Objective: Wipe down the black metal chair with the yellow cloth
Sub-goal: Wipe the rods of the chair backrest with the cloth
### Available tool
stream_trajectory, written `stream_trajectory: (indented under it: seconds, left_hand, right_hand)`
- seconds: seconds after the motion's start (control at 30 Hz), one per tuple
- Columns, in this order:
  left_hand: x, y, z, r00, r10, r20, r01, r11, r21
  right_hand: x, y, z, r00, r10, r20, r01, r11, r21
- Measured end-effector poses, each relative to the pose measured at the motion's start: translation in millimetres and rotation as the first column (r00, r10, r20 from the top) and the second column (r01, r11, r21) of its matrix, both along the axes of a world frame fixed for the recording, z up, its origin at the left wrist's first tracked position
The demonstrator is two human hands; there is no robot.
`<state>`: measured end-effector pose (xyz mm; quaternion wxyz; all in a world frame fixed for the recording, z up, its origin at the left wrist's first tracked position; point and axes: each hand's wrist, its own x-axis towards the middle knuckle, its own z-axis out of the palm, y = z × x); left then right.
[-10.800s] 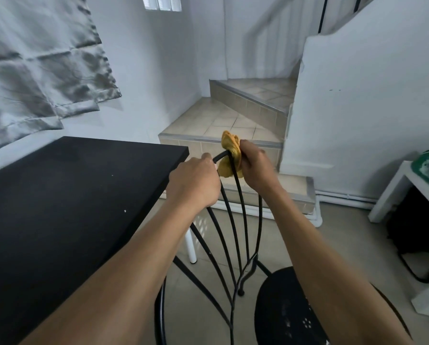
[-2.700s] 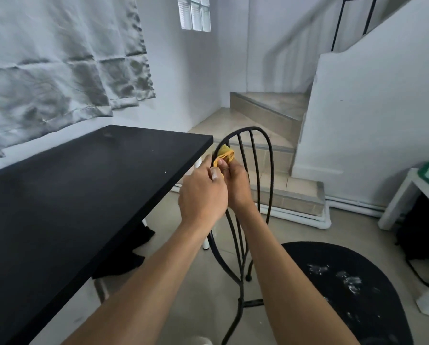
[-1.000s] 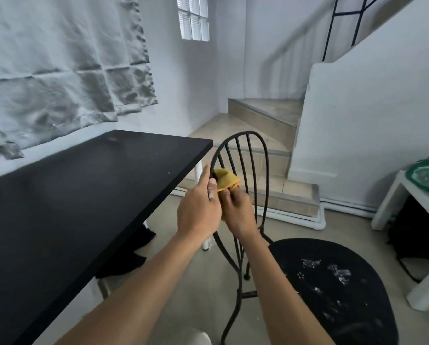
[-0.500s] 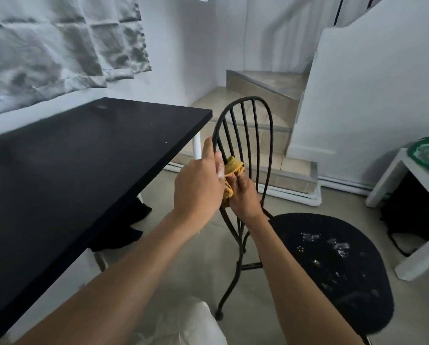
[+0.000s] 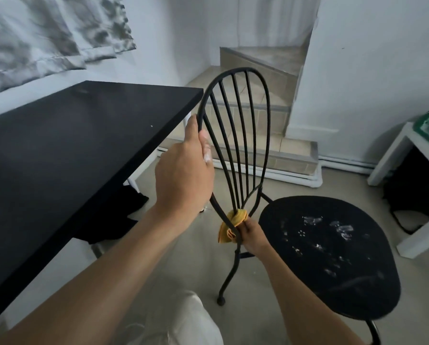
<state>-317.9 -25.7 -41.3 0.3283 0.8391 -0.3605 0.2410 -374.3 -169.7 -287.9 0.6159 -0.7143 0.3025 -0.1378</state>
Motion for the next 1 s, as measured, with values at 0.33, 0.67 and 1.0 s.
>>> stream_trajectory:
  seconds: [0.33, 0.67, 1.0]
  left_hand:
    - [-4.0, 0.7, 2.5, 0.999, 0.029, -0.037, -0.028, 0.999, 0.035]
    - [2.0, 12.1, 10.4, 0.980, -0.044, -0.194, 0.066, 0.992, 0.107]
    - [51.3, -19.4, 52.3, 0.761, -0.339, -0.553, 0.392, 0.920, -0.024]
  right_hand:
    - [-12.6, 7.9, 9.8, 0.980, -0.180, -0.086, 0.198, 0.924, 0.328]
    - [-58.0, 6.5, 135.4, 0.944, -0.161, 0.288, 0.188, 0.980, -0.069]
    - [-53.1, 72.1, 236.5, 0.893, -0.163, 0.420, 0.203, 0.978, -0.051]
